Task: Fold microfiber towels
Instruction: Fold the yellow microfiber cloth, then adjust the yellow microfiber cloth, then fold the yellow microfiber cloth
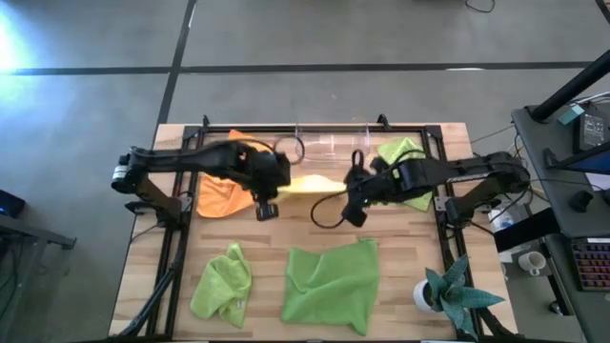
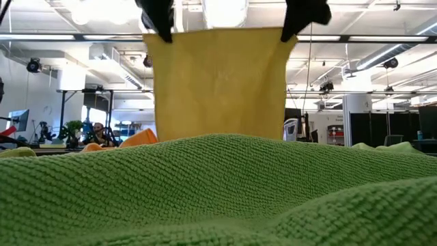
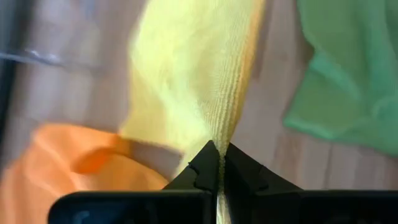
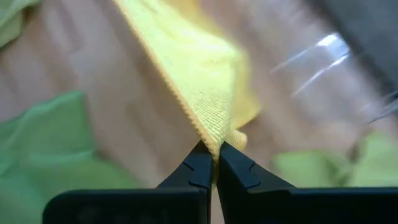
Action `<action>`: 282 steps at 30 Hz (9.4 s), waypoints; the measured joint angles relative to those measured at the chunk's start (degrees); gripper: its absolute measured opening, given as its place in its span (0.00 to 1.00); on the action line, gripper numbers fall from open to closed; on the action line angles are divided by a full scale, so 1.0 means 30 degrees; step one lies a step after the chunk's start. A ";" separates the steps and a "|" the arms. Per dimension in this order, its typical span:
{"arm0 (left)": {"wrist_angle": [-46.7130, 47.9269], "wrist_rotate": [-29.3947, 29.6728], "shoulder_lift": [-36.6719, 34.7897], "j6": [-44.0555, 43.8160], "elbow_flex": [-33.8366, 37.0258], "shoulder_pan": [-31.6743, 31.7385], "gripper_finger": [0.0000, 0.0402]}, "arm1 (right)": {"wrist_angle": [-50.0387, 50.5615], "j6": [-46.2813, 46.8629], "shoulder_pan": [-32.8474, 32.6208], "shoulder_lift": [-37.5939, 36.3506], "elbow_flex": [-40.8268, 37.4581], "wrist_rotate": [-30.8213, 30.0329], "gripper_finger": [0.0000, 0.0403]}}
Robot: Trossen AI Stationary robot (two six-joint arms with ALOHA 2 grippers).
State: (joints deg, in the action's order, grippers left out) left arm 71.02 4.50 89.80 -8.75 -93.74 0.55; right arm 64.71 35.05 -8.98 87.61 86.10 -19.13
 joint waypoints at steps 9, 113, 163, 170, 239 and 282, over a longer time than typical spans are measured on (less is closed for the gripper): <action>-0.0094 -0.1973 0.1282 -0.0501 0.2014 -0.1316 0.00 | -0.3336 0.2758 -0.1183 0.0833 -0.2613 0.4264 0.02; -0.5019 0.2632 0.5237 0.0668 0.4506 0.1546 0.17 | -0.8739 -0.6319 0.3640 0.0860 -0.9709 0.3649 0.24; -1.2611 0.0288 -0.0956 -0.3976 1.2923 -0.0457 0.25 | -1.3476 0.5678 -0.2226 0.2462 -1.1511 0.8462 0.14; -1.2662 0.0252 -0.1001 -0.3818 1.2936 -0.0457 0.25 | -1.3337 0.6072 -0.2868 0.4841 -1.0159 0.8322 0.14; -1.6009 -0.0302 -0.0898 -0.5482 1.4924 -0.0577 0.25 | -1.5805 0.4633 0.1521 -0.0795 -1.4386 0.2493 0.14; -1.7930 -0.0379 0.0011 -0.6011 1.6462 -0.0435 0.25 | -1.5992 0.6415 0.0609 0.2135 -1.4073 0.6354 0.14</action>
State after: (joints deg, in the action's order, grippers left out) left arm 17.23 3.36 89.84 -26.79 -44.36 -0.75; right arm 16.74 54.30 -7.16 94.02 43.88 -0.07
